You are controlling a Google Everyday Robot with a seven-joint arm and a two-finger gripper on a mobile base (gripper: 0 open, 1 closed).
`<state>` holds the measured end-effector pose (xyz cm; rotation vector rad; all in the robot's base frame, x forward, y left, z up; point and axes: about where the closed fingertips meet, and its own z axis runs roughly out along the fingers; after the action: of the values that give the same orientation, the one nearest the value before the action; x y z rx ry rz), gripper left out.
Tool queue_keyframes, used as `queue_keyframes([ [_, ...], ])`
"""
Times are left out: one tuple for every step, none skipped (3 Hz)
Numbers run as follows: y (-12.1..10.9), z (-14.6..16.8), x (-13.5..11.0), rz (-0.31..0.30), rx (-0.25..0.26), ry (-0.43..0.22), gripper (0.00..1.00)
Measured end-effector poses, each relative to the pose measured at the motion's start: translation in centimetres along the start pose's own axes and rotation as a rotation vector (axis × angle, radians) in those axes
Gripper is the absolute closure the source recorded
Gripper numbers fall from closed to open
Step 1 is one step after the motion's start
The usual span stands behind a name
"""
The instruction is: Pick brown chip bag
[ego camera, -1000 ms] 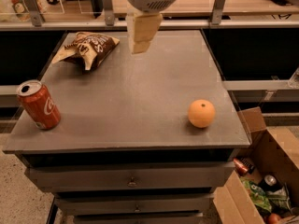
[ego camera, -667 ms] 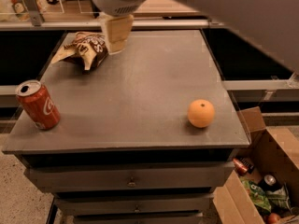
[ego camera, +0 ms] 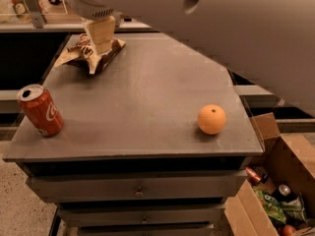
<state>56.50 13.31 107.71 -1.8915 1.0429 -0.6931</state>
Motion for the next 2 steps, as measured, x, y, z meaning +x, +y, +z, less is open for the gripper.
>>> queue_keyframes([
  [-0.1, -0.2, -0.1, 0.001, 0.002, -0.002, 0.00],
  [-0.1, 1.1, 0.5, -0.023, -0.014, 0.037, 0.00],
])
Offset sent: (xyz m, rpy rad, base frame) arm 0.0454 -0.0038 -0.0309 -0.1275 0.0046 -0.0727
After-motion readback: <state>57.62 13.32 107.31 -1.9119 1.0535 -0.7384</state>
